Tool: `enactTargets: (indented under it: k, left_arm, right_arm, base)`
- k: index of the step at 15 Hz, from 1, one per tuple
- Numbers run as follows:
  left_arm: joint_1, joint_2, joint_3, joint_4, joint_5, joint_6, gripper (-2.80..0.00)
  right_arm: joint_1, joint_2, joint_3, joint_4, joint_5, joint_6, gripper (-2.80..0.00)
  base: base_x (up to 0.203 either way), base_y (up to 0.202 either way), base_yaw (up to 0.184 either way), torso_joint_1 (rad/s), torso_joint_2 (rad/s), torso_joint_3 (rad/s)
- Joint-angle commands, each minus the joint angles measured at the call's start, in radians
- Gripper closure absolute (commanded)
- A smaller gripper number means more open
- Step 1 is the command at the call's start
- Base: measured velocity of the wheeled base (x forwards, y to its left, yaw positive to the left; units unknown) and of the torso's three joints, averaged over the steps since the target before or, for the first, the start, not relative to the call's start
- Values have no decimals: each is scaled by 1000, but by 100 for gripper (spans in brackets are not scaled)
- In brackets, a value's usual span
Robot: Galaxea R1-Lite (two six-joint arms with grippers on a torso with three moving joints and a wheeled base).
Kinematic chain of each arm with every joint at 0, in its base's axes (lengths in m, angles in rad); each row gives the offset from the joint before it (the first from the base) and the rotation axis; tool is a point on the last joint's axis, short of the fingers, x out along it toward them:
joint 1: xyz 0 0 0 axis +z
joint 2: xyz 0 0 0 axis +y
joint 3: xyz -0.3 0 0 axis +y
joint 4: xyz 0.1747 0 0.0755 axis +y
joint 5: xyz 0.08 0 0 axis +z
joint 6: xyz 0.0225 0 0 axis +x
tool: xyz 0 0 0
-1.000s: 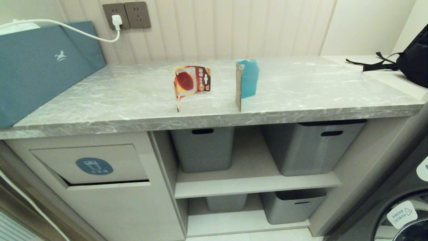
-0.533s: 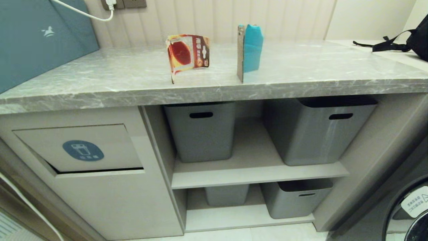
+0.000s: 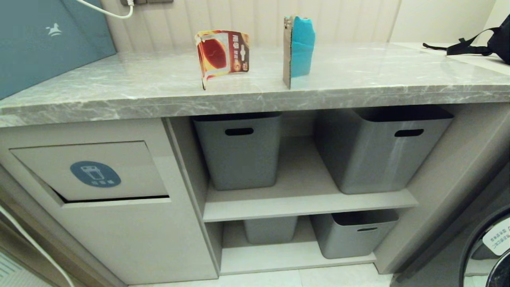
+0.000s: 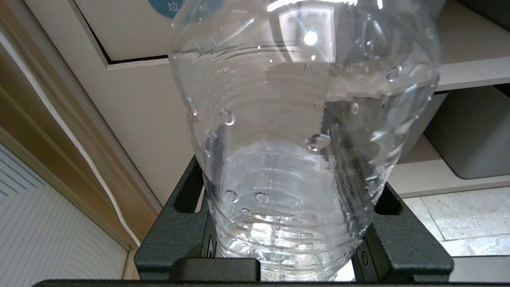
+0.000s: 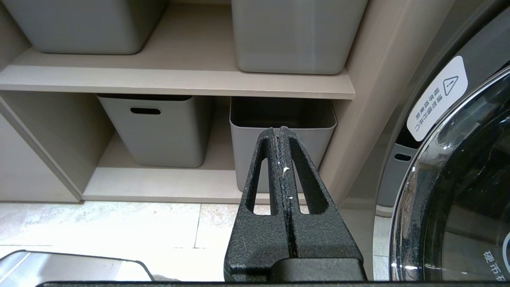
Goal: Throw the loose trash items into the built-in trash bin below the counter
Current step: Put the garbage in the trash can
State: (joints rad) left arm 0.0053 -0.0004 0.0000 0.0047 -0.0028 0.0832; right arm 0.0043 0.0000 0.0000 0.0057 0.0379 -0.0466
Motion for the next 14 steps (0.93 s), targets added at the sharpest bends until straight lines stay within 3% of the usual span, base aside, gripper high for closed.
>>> enactTargets:
  k: [1,6,9,10,12,14]
  left_arm:
    - [1,-1,0,1,0,0,0]
    - [1,-1,0,-1,0,-6,0]
    - [1,-3,0,0,-15,66,0]
    - [1,1,0,-7,-17,63,0]
    - [1,80,0,-65,-17,24,0]
    - [3,250,0,-156,-16,-93,0]
  right_arm:
    - [0,-2,0,0,0,-1,0]
    - [0,-2,0,0,0,-1,0]
    - [0,-2,0,0,-1,-1,0]
    - [0,-2,0,0,0,-1,0]
    - [0,-2,0,0,0,-1,0]
    - [0,-2,0,0,-1,-1,0]
  base:
    - [0,0,0,0,0,0]
    - [0,0,0,0,0,0]
    - [0,0,0,0,0,0]
    - [0,0,0,0,0,0]
    - [0,0,0,0,0,0]
    - [0,0,0,0,0,0]
